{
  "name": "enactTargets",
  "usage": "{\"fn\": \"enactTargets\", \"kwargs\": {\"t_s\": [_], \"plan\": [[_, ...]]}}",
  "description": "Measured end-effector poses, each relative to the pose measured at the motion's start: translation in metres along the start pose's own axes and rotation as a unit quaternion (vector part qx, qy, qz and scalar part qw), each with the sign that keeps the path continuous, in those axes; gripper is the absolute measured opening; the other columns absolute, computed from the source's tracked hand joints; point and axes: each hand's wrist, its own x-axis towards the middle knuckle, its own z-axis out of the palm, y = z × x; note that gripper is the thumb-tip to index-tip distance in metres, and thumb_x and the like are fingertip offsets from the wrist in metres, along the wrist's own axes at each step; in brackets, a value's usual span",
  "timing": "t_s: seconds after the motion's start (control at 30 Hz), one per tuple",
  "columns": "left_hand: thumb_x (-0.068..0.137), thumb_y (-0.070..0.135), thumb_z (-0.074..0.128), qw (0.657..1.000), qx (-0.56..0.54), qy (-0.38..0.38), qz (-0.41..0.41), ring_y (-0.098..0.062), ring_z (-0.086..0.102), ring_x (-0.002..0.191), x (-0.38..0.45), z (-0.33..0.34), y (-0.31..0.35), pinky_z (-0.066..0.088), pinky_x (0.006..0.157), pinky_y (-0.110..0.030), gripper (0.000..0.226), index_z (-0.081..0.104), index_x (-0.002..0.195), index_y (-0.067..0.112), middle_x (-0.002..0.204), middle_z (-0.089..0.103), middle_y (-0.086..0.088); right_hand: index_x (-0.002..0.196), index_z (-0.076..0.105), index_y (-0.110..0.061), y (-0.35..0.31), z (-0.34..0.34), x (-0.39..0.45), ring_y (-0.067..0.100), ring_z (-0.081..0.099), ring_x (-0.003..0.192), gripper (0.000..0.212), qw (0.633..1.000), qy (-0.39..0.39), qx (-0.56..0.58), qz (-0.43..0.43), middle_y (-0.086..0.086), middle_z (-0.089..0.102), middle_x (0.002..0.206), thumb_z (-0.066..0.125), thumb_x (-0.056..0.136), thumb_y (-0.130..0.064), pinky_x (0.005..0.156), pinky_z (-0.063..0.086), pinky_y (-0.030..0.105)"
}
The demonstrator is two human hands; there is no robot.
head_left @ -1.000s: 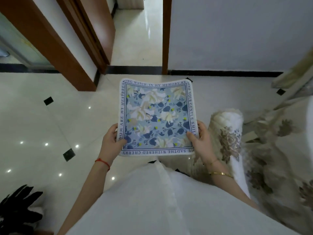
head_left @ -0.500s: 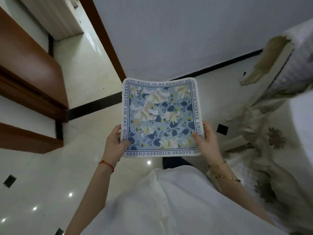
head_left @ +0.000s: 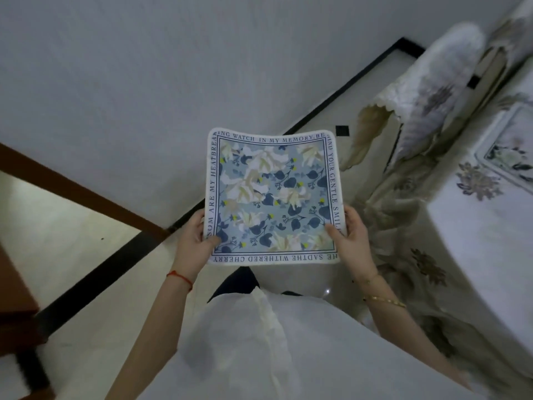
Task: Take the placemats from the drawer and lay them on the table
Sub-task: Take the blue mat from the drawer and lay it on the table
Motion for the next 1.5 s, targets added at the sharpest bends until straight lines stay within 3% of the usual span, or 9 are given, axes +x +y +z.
{"fn": "enactTargets", "kwargs": {"t_s": [0.13,0.37,0.5,0.6,0.77,1.03,1.2,1.33,1.5], "plan": [[0.078,-0.015,0.062,0.998,0.020,-0.050,0.009,-0.012,0.070,0.092,0.081,0.017,0.028,0.058,0.066,-0.024,0.055,0.056,0.120,0.020,0.106,0.070,0.003,0.116,0.055,-0.015,-0.007,0.003,0.053,0.022,0.065,0.104,0.029,0.998,0.056,0.021,0.005,0.005,0.066,0.112,0.062,0.090,-0.002,0.092,0.055,0.043],[0.079,-0.019,0.057,0.995,0.029,-0.093,0.010,-0.019,0.067,0.094,0.242,0.059,0.079,0.059,0.066,-0.024,0.057,0.050,0.130,0.006,0.112,0.066,-0.008,0.115,0.055,-0.019,-0.024,0.012,0.189,0.020,0.066,0.104,0.030,0.994,0.102,0.038,-0.005,0.001,0.066,0.110,0.061,0.091,-0.003,0.088,0.057,0.035],[0.077,-0.018,0.060,0.992,0.041,-0.116,0.031,-0.011,0.070,0.085,0.335,0.089,0.132,0.058,0.061,-0.022,0.051,0.055,0.114,0.017,0.102,0.068,-0.002,0.114,0.057,-0.017,-0.051,0.006,0.279,0.020,0.067,0.100,0.026,0.992,0.123,0.023,-0.014,0.003,0.068,0.109,0.063,0.090,-0.007,0.087,0.057,0.043],[0.075,-0.020,0.059,0.989,0.048,-0.134,0.048,-0.001,0.070,0.076,0.393,0.114,0.173,0.055,0.057,-0.016,0.052,0.057,0.104,0.023,0.095,0.069,0.006,0.108,0.059,-0.029,-0.075,-0.001,0.336,0.014,0.067,0.098,0.026,0.988,0.152,0.031,-0.015,-0.006,0.069,0.105,0.064,0.090,-0.011,0.085,0.058,0.038],[0.074,-0.022,0.058,0.979,0.082,-0.174,0.074,-0.001,0.070,0.077,0.477,0.156,0.224,0.055,0.057,-0.016,0.054,0.056,0.106,0.022,0.094,0.069,0.007,0.116,0.057,-0.023,-0.101,-0.019,0.408,0.014,0.066,0.101,0.027,0.979,0.201,0.034,-0.011,-0.003,0.068,0.110,0.063,0.091,-0.012,0.086,0.057,0.037],[0.075,-0.019,0.060,0.962,0.106,-0.236,0.085,-0.006,0.071,0.083,0.606,0.252,0.274,0.057,0.062,-0.020,0.059,0.059,0.101,0.034,0.099,0.070,0.004,0.109,0.057,-0.037,-0.115,-0.062,0.528,0.010,0.066,0.100,0.035,0.965,0.249,0.075,-0.018,-0.012,0.069,0.106,0.062,0.092,-0.006,0.082,0.056,0.025],[0.076,-0.019,0.059,0.949,0.109,-0.279,0.094,-0.012,0.070,0.088,0.679,0.340,0.323,0.057,0.063,-0.022,0.054,0.058,0.107,0.025,0.101,0.070,0.003,0.107,0.058,-0.034,-0.127,-0.117,0.611,0.020,0.067,0.102,0.032,0.952,0.294,0.089,-0.006,0.000,0.068,0.111,0.063,0.091,-0.007,0.089,0.056,0.045],[0.075,-0.021,0.058,0.938,0.105,-0.313,0.104,-0.017,0.068,0.092,0.733,0.417,0.372,0.058,0.065,-0.024,0.054,0.056,0.115,0.016,0.106,0.069,-0.004,0.118,0.057,-0.024,-0.144,-0.168,0.673,0.019,0.066,0.105,0.035,0.936,0.336,0.106,-0.006,0.002,0.068,0.115,0.063,0.090,-0.004,0.091,0.055,0.047],[0.076,-0.021,0.057,0.922,0.106,-0.356,0.113,-0.019,0.068,0.093,0.784,0.502,0.414,0.059,0.067,-0.026,0.054,0.057,0.110,0.020,0.105,0.069,-0.003,0.117,0.057,-0.023,-0.160,-0.221,0.731,0.021,0.065,0.106,0.034,0.921,0.377,0.101,0.000,0.002,0.067,0.114,0.062,0.090,-0.002,0.092,0.055,0.047]]}}
